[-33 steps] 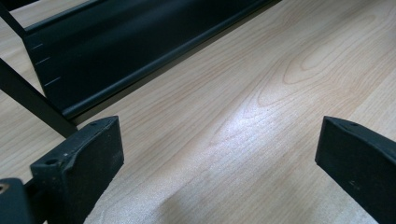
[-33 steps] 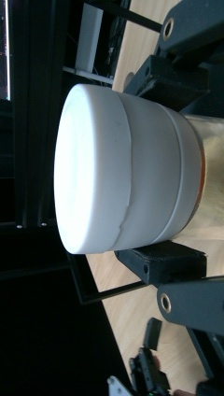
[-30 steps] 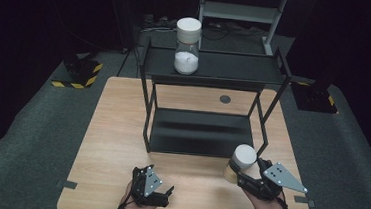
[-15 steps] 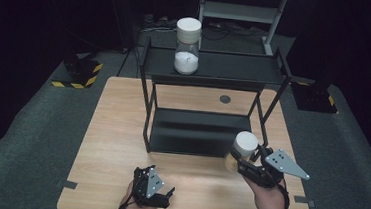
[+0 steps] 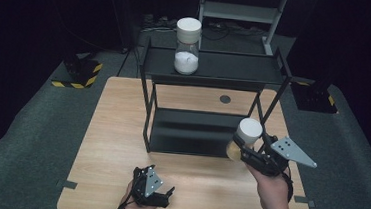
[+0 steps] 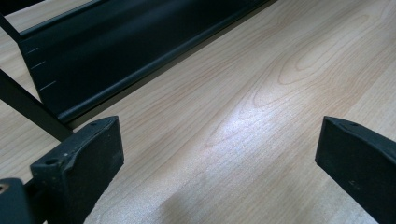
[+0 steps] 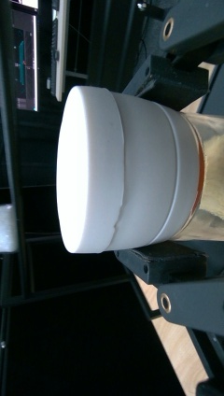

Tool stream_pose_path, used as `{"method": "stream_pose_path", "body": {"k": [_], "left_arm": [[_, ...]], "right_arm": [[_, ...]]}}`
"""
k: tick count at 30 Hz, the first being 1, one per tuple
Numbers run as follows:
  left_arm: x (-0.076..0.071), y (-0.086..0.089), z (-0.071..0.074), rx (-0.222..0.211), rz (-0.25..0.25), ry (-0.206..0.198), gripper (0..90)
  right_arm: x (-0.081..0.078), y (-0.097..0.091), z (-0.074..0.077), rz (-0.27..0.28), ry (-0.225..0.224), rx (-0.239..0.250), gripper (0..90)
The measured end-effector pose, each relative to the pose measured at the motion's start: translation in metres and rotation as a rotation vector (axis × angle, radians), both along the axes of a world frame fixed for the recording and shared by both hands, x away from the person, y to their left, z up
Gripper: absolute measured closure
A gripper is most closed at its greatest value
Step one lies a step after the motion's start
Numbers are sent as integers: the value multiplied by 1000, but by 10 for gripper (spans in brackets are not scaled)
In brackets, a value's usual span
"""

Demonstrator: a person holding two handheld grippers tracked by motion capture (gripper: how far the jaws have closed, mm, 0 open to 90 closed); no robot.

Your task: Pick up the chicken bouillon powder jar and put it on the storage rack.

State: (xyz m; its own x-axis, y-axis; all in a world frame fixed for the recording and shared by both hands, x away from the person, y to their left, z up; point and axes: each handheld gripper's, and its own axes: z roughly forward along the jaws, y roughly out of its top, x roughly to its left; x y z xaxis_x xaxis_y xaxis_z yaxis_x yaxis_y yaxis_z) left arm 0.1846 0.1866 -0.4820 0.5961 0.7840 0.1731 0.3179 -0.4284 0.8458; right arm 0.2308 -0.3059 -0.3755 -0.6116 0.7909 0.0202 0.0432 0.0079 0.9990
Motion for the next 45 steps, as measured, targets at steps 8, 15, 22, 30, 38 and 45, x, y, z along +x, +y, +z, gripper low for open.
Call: {"method": "stream_pose_path", "body": {"k": [8,15,22,30,38,45], "left_arm": [[1,0,0,-1,-3,1,14],[0,-1,0,9,-7,-4,14],[-1,-1,0,6,-4,-6,14],[0,0,0,3,-6,-5,14],[-1,0,0,6,-8,-7,14],[-1,0,-1,3,-9,-8,14]], "right_arm": [[5,1,15,-1,-22,8,339],[8,2,32,-1,-50,6,339],[10,4,45,-10,-71,4,339],[19,5,62,-25,-83,22,339],[25,8,77,-37,-95,20,339],[30,11,91,-47,-112,26,339]]}}
